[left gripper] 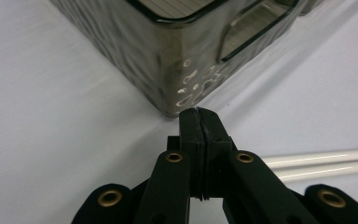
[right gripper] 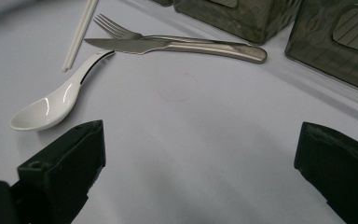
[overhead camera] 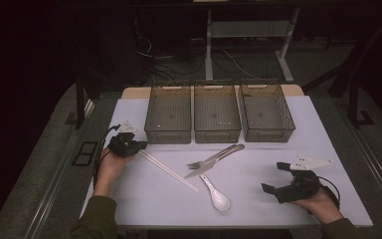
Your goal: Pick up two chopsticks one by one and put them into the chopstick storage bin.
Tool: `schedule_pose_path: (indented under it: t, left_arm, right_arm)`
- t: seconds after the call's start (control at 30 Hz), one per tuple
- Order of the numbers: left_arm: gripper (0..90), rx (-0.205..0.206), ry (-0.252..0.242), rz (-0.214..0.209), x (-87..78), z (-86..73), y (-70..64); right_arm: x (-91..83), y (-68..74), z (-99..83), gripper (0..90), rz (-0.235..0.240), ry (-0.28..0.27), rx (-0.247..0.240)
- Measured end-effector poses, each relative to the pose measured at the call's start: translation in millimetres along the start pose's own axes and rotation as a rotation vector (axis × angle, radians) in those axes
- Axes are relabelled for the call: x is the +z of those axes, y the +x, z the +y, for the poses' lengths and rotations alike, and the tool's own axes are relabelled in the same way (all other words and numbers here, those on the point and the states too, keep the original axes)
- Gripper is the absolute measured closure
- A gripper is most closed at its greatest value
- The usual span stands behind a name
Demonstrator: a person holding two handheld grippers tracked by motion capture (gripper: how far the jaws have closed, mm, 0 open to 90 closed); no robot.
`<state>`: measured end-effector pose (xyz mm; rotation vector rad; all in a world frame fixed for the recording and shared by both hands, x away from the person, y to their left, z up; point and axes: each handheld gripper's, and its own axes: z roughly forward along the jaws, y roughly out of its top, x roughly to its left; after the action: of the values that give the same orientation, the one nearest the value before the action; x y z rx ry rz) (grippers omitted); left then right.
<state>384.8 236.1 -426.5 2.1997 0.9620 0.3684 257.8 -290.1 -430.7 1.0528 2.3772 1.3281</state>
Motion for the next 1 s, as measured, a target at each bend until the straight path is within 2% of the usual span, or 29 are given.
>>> schedule_pose_path:
  t: [0.07, 0.47, 1.0]
  left_arm:
    - [88.4, -0.007, 0.010, 0.015, 1.0, -0.1, 1.6]
    - [88.6, 0.003, 0.075, 0.019, 9.4, -2.9, 5.4]
    - [88.7, 0.002, 0.082, 0.009, 1.5, -8.0, 6.5]
  right_arm:
    - [0.0, 0.2, 0.0, 1.9, 0.000, 0.001, 0.000]
    - [-0.1, 0.0, -0.1, 1.9, -0.002, 0.004, 0.003]
    - [-0.1, -0.3, -0.2, 1.9, -0.002, 0.004, 0.008]
